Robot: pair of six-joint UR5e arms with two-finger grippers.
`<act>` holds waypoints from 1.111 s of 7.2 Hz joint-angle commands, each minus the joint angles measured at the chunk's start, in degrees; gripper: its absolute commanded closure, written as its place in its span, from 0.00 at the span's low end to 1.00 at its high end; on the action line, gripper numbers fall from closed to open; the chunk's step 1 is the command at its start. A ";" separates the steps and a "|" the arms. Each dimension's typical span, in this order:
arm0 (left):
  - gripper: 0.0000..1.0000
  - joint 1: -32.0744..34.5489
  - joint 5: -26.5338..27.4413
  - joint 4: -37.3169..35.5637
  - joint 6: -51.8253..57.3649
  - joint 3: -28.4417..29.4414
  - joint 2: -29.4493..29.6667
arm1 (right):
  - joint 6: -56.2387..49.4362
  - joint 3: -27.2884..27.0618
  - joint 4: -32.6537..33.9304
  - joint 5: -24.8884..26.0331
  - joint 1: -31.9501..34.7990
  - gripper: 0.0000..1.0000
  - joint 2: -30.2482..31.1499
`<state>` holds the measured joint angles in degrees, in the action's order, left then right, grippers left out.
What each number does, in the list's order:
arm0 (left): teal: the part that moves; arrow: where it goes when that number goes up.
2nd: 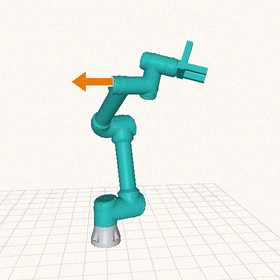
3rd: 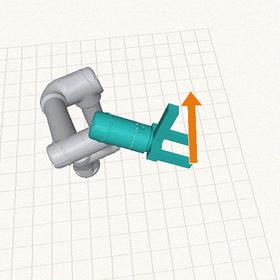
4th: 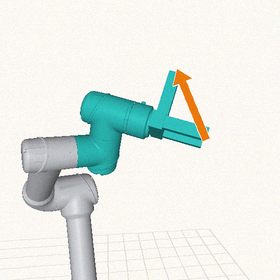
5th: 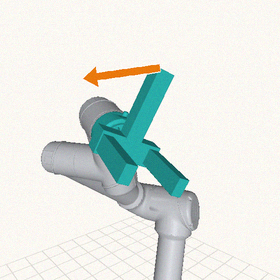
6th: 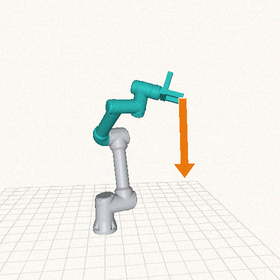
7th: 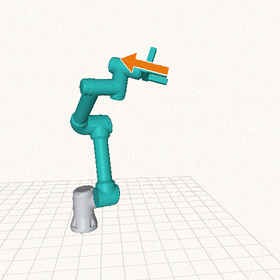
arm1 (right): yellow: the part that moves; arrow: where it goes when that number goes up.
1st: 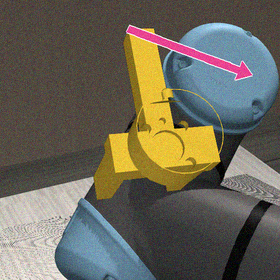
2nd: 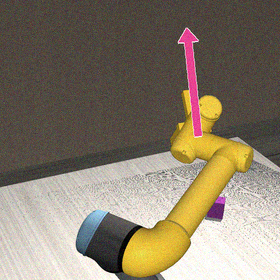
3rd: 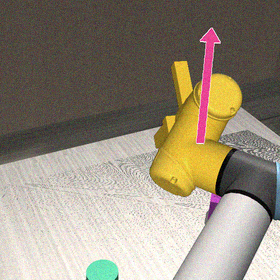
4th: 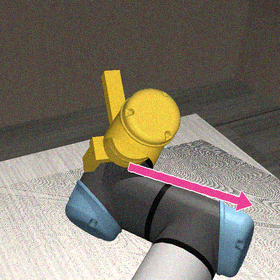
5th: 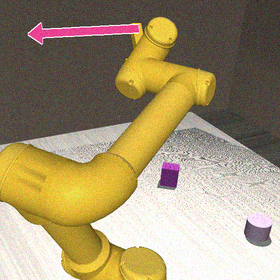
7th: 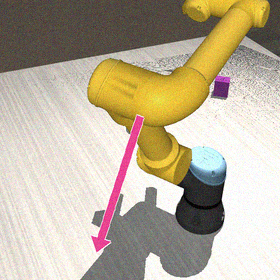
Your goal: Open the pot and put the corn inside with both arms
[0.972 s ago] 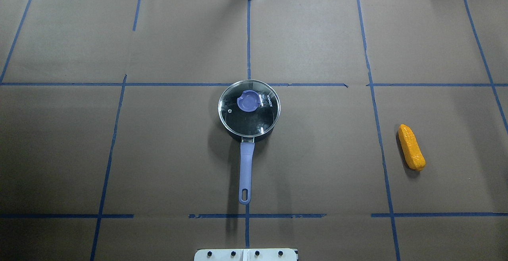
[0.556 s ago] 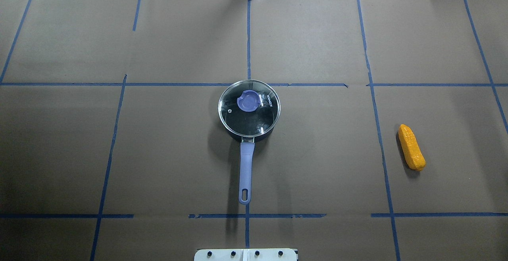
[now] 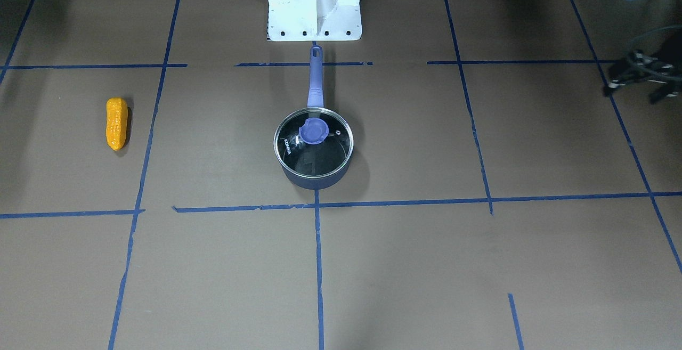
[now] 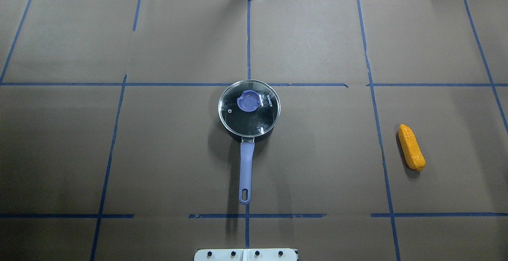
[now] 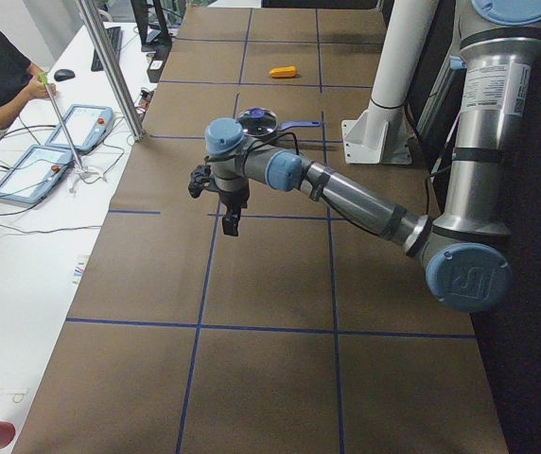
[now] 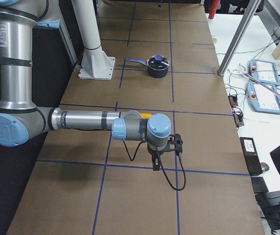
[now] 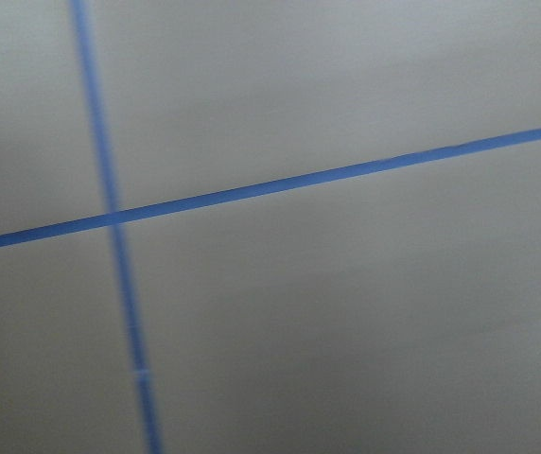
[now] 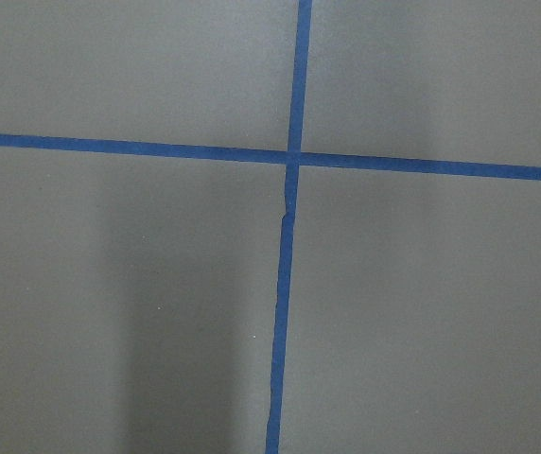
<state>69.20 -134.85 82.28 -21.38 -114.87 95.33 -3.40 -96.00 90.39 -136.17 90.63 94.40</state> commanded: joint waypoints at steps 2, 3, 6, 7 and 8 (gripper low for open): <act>0.00 -15.53 8.23 -13.99 -20.32 -2.46 18.93 | -0.03 -0.24 -0.12 0.03 -0.02 0.00 -0.09; 0.00 -20.19 9.50 -18.08 -24.89 -2.29 24.76 | -0.12 -0.16 -0.13 0.21 -0.02 0.00 -0.09; 0.00 -28.57 12.91 -17.77 -34.86 1.30 34.98 | -0.03 -0.16 -0.04 0.21 -0.02 0.00 -0.62; 0.00 -29.98 14.68 -17.68 -34.96 6.45 39.97 | 0.06 -0.33 -0.13 -0.05 -0.02 0.00 -0.62; 0.00 -30.17 14.79 -16.03 -35.22 12.24 44.46 | 0.06 -0.33 -0.13 -0.14 -0.02 0.00 -0.70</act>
<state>40.06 -121.10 64.98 -56.03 -108.90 134.20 -3.38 -96.28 90.29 -136.14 90.62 93.79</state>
